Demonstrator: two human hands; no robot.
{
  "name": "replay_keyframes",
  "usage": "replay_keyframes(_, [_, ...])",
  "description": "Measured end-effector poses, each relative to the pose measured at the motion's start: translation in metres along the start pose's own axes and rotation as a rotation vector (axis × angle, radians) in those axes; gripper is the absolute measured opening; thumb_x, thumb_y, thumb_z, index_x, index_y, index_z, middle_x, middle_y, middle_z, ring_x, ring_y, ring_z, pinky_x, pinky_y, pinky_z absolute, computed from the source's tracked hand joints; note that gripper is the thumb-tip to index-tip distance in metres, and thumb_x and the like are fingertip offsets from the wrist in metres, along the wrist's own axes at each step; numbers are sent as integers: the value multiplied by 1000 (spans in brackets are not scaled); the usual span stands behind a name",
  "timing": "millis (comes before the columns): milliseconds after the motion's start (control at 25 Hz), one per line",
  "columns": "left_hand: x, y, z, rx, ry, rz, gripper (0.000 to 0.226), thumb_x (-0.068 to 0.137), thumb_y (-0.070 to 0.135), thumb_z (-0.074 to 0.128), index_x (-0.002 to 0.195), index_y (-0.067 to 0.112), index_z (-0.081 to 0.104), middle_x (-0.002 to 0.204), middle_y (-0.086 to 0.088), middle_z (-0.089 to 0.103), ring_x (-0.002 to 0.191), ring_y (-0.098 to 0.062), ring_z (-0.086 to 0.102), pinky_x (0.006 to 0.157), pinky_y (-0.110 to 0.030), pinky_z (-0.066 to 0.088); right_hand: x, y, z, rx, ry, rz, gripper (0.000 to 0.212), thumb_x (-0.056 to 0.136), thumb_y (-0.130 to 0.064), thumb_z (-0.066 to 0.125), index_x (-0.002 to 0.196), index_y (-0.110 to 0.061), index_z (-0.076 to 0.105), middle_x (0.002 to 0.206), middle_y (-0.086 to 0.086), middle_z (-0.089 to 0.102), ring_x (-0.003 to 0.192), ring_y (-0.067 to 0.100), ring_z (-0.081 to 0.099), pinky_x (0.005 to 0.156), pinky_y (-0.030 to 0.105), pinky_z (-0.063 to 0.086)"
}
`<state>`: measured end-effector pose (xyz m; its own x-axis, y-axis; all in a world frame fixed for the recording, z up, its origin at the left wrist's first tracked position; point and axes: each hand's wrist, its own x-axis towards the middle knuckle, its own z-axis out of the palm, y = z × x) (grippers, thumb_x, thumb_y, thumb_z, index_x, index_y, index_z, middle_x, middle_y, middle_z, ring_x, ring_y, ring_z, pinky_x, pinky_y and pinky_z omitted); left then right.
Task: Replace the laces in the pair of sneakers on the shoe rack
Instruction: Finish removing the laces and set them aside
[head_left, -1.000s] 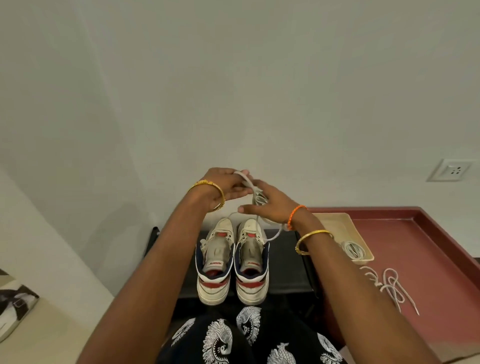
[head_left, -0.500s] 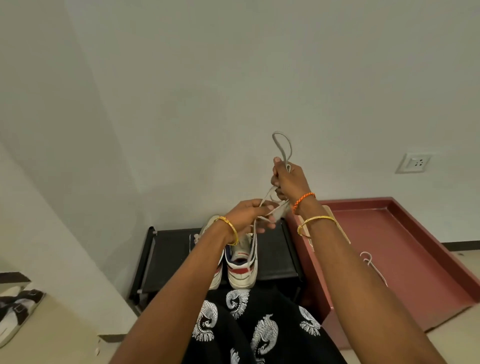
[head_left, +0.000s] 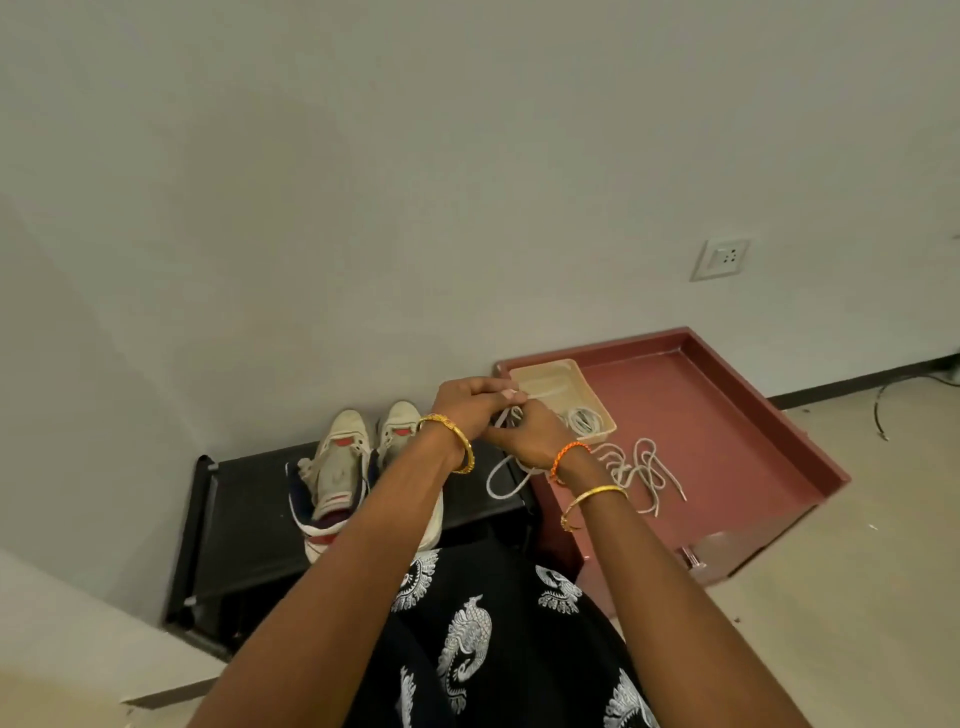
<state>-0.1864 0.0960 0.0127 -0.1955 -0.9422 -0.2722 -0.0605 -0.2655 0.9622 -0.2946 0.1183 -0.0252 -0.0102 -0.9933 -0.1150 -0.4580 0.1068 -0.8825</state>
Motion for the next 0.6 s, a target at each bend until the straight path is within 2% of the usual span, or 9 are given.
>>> replay_keyframes(40, [2, -3, 11, 6, -13, -5, 23, 82, 1, 67, 105, 0, 68, 94, -9, 67, 90, -16, 61, 75, -16, 50, -1, 6, -3, 79, 47, 18, 2, 84, -18, 64, 84, -17, 62, 76, 0, 63, 63, 1, 58, 59, 16, 44])
replay_keyframes(120, [11, -9, 23, -30, -81, -29, 27, 80, 2, 69, 107, 0, 67, 101, -9, 67, 97, -16, 60, 70, -6, 47, 1, 21, -15, 186, 161, 110, 22, 90, -10, 52, 69, -11, 58, 58, 3, 55, 42, 2, 48, 46, 21, 37])
replay_keyframes(160, [20, -14, 24, -24, -75, -37, 26, 81, 3, 68, 107, 0, 67, 105, -8, 67, 99, -15, 60, 71, -5, 45, 1, 30, -25, 249, 210, 172, 23, 91, -11, 51, 69, -9, 57, 55, 3, 52, 36, 2, 43, 41, 19, 34])
replay_keyframes(240, [40, -33, 16, 117, 76, -34, 23, 83, 6, 66, 106, 3, 67, 111, -9, 66, 101, -17, 59, 82, -17, 44, 6, 51, -55, 366, 348, 303, 16, 89, -16, 53, 74, -9, 56, 54, 1, 48, 29, 2, 36, 36, 17, 30])
replay_keyframes(320, [54, -64, -5, 418, 287, -90, 27, 84, 12, 64, 110, 5, 64, 117, -13, 64, 107, -26, 57, 91, -29, 44, 13, 78, -95, 394, 510, 433, 16, 88, -18, 53, 73, -11, 52, 55, 2, 49, 32, 8, 38, 36, 17, 30])
replay_keyframes(400, [60, -98, -29, 712, 437, -219, 49, 82, 20, 67, 124, -1, 53, 126, -24, 54, 117, -40, 50, 98, -43, 41, 18, 104, -133, 287, 588, 534, 20, 89, -16, 50, 70, -11, 50, 58, 5, 51, 41, 16, 41, 39, 20, 32])
replay_keyframes(440, [62, -113, -39, 784, 464, -276, 61, 81, 22, 69, 129, -6, 45, 129, -29, 48, 119, -45, 46, 98, -47, 40, 22, 117, -148, 235, 589, 572, 19, 89, -14, 49, 71, -8, 51, 60, 7, 52, 44, 19, 43, 42, 23, 33])
replay_keyframes(520, [70, -134, -47, 783, 402, -315, 65, 82, 25, 69, 127, -13, 41, 125, -34, 48, 116, -48, 47, 96, -49, 41, 34, 142, -169, 120, 526, 658, 17, 88, -11, 50, 75, -2, 54, 63, 11, 53, 49, 24, 47, 46, 26, 37])
replay_keyframes(600, [79, -147, -46, 783, 303, -302, 53, 86, 27, 66, 116, -13, 51, 114, -33, 57, 109, -45, 54, 90, -44, 43, 42, 158, -176, -1, 431, 706, 20, 90, -16, 55, 85, 3, 57, 73, 15, 58, 64, 29, 56, 58, 29, 43])
